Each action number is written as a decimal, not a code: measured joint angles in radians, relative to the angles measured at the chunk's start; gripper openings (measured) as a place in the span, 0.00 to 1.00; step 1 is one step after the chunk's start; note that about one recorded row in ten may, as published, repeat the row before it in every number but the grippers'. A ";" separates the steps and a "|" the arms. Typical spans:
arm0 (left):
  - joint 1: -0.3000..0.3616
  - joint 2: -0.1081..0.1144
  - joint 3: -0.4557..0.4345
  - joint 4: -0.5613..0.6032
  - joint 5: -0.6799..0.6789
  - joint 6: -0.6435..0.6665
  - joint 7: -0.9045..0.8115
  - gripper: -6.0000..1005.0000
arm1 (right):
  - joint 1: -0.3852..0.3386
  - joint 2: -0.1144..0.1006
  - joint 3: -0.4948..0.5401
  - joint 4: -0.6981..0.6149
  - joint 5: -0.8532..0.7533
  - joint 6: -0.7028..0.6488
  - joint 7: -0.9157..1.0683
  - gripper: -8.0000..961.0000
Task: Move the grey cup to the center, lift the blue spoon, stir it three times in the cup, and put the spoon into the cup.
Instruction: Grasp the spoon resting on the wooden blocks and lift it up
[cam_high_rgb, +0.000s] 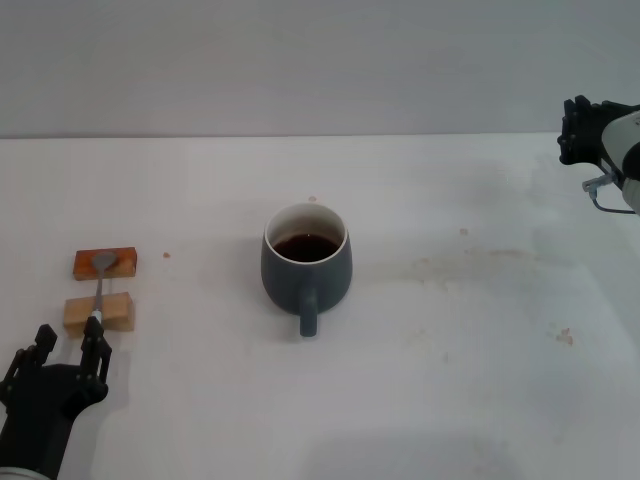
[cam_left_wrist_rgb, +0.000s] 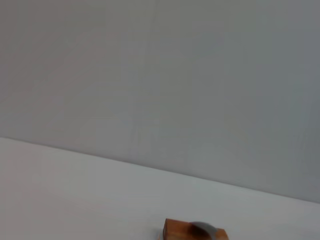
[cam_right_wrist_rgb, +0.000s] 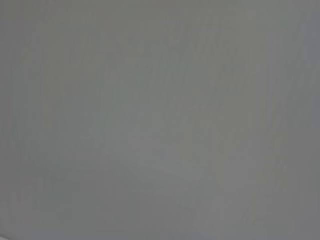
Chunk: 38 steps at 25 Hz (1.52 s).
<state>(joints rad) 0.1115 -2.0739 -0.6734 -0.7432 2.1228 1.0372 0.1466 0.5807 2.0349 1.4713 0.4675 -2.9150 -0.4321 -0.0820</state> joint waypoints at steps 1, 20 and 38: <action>-0.001 0.000 0.007 0.004 -0.010 0.005 0.000 0.53 | 0.004 0.001 0.001 0.000 -0.001 0.000 0.000 0.08; -0.016 0.000 0.057 0.021 -0.043 0.023 -0.001 0.53 | 0.014 0.009 0.008 0.000 -0.003 0.015 -0.022 0.08; -0.028 0.000 0.090 0.033 -0.071 0.023 -0.008 0.52 | 0.023 0.010 0.004 0.001 -0.003 0.024 -0.025 0.08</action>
<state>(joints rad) 0.0836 -2.0738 -0.5836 -0.7102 2.0517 1.0600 0.1386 0.6040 2.0452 1.4753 0.4687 -2.9176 -0.4084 -0.1073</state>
